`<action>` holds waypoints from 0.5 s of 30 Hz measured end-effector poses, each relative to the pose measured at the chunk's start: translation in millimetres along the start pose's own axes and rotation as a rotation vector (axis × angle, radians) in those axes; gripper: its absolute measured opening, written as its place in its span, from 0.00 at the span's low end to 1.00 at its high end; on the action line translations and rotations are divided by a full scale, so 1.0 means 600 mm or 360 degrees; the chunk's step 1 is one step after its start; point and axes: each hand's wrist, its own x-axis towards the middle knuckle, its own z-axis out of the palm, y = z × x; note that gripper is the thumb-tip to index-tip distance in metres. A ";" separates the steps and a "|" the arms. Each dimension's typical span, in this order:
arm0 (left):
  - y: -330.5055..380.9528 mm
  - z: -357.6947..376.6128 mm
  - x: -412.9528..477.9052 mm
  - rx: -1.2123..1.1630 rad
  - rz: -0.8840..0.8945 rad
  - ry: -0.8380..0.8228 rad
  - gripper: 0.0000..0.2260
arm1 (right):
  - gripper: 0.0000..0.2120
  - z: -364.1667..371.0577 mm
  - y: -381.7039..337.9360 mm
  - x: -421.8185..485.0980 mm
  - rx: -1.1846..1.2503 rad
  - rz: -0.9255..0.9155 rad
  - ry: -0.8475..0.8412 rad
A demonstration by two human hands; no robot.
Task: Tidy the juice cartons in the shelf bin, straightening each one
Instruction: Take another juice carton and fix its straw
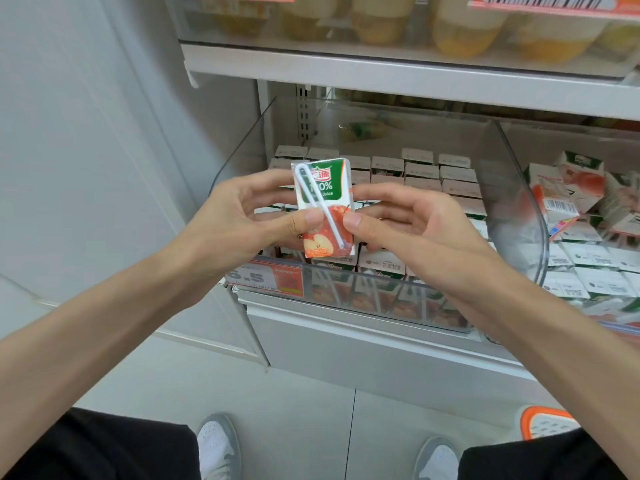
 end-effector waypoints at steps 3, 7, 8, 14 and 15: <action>0.001 -0.001 0.000 0.0000 0.0031 -0.0011 0.20 | 0.15 -0.003 0.001 0.002 0.0038 0.0025 -0.0016; -0.003 -0.003 -0.002 0.0064 0.0206 0.0023 0.21 | 0.17 -0.002 0.009 0.001 0.0022 -0.0148 0.0012; -0.003 -0.002 -0.004 0.0099 0.0281 0.0032 0.20 | 0.18 -0.001 0.011 0.002 -0.0010 -0.0232 0.0038; -0.002 0.004 -0.004 0.0237 0.0575 0.0095 0.18 | 0.19 0.000 0.016 0.005 0.0000 -0.0457 0.0153; -0.001 0.003 -0.004 0.0237 0.0571 0.0099 0.18 | 0.19 0.000 0.015 0.004 0.0006 -0.0440 0.0154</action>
